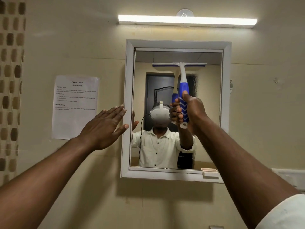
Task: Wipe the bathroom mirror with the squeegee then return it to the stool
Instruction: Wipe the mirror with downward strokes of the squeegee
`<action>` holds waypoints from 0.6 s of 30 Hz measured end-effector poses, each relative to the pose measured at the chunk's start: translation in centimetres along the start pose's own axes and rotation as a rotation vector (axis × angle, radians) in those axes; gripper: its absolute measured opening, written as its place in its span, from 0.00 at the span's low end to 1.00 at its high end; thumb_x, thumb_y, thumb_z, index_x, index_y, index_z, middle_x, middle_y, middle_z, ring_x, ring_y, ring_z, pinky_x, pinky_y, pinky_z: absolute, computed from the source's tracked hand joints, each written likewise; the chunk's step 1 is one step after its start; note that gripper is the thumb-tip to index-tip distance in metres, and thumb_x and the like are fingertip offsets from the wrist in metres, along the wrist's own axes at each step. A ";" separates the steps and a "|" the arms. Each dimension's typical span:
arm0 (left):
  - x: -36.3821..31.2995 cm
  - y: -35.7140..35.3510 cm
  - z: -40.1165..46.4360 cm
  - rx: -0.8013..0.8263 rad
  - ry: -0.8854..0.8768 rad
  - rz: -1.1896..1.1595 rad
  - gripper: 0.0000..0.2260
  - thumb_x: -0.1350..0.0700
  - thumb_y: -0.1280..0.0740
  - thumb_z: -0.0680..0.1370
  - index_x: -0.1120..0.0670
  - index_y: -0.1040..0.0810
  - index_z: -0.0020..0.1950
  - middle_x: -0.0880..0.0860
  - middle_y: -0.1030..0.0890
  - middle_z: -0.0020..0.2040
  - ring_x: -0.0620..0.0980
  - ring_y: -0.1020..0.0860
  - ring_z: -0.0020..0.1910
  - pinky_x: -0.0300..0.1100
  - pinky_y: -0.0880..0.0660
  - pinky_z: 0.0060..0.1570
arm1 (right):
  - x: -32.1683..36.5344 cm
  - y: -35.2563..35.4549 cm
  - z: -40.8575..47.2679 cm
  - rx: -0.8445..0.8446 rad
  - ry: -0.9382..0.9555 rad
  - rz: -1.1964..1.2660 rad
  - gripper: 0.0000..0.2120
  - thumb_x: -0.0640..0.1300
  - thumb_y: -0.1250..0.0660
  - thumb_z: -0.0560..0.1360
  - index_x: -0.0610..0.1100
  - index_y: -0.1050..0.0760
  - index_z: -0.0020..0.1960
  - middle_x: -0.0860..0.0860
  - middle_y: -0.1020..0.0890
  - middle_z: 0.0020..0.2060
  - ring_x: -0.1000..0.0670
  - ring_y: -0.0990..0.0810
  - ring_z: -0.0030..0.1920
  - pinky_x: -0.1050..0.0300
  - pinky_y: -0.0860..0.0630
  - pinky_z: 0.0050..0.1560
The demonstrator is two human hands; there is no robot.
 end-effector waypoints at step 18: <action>-0.6 -1.8 -4.5 0.081 0.014 -0.019 0.29 0.38 0.54 0.78 0.48 0.54 0.77 0.46 0.54 0.78 0.43 0.55 0.77 0.44 0.55 0.74 | -7.0 1.1 -7.6 -0.047 -0.093 0.003 0.15 0.52 0.46 0.80 0.44 0.27 0.43 0.50 0.28 0.25 0.53 0.32 0.22 0.63 0.33 0.22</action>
Point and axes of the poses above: each hand's wrist, its own z-axis towards the middle knuckle, its own y-axis out of the back of the hand, x = y × z, the point moved 7 cm from there along z, towards the middle knuckle
